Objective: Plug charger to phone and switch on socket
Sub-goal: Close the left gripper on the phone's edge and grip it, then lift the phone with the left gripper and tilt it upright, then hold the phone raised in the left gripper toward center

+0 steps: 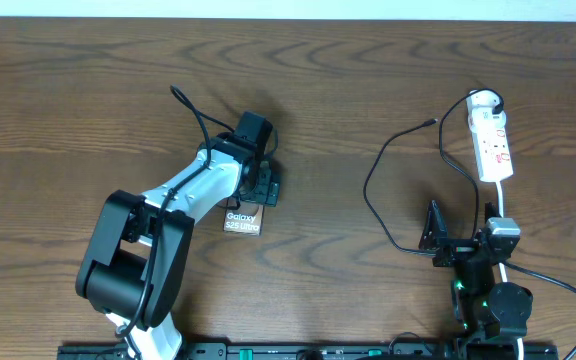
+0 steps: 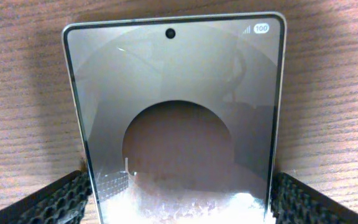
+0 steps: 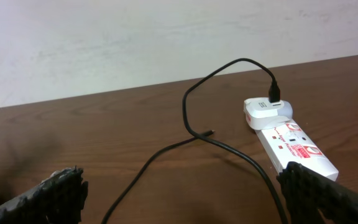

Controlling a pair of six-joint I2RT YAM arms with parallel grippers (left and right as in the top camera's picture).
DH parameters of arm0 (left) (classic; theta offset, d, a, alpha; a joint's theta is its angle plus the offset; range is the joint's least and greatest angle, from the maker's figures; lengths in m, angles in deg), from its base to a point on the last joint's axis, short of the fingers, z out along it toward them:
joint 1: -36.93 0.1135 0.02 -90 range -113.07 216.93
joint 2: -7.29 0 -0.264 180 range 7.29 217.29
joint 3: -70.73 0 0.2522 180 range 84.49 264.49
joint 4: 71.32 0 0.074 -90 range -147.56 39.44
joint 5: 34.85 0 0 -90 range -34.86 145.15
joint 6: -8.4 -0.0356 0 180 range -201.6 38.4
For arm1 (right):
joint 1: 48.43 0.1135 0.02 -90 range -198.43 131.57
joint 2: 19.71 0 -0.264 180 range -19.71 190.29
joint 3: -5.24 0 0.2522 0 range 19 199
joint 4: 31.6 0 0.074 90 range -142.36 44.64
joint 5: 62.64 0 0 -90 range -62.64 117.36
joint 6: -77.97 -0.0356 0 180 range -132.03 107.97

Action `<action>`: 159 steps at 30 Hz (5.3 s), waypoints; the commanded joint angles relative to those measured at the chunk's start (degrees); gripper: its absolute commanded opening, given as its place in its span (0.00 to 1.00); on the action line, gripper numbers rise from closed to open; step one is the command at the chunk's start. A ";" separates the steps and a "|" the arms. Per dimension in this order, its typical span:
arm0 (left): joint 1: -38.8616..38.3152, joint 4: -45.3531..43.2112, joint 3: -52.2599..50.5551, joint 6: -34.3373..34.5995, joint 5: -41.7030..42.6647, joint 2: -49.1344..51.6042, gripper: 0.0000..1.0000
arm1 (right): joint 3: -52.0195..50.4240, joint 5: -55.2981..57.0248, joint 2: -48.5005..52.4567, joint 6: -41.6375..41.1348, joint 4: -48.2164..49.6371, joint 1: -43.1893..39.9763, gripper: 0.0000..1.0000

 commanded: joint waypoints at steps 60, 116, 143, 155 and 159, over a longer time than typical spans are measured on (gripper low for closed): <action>0.17 8.90 1.40 4.39 24.22 -6.25 0.74 | -0.07 0.46 -0.31 0.68 -0.26 0.07 0.99; 5.05 -32.81 1.38 51.15 80.94 -6.38 0.66 | -0.07 0.46 -0.31 0.68 -0.26 0.07 0.99; 5.05 -33.66 1.38 66.45 81.15 -6.38 0.65 | -0.07 0.46 -0.31 0.70 -0.26 0.07 0.99; 5.05 -33.66 1.38 68.04 81.90 -6.38 0.66 | -0.07 0.46 -0.31 0.70 -0.26 0.07 0.99; 5.05 -33.68 1.38 68.04 83.87 -6.38 0.66 | -0.07 0.46 -0.31 0.70 -0.26 0.07 0.99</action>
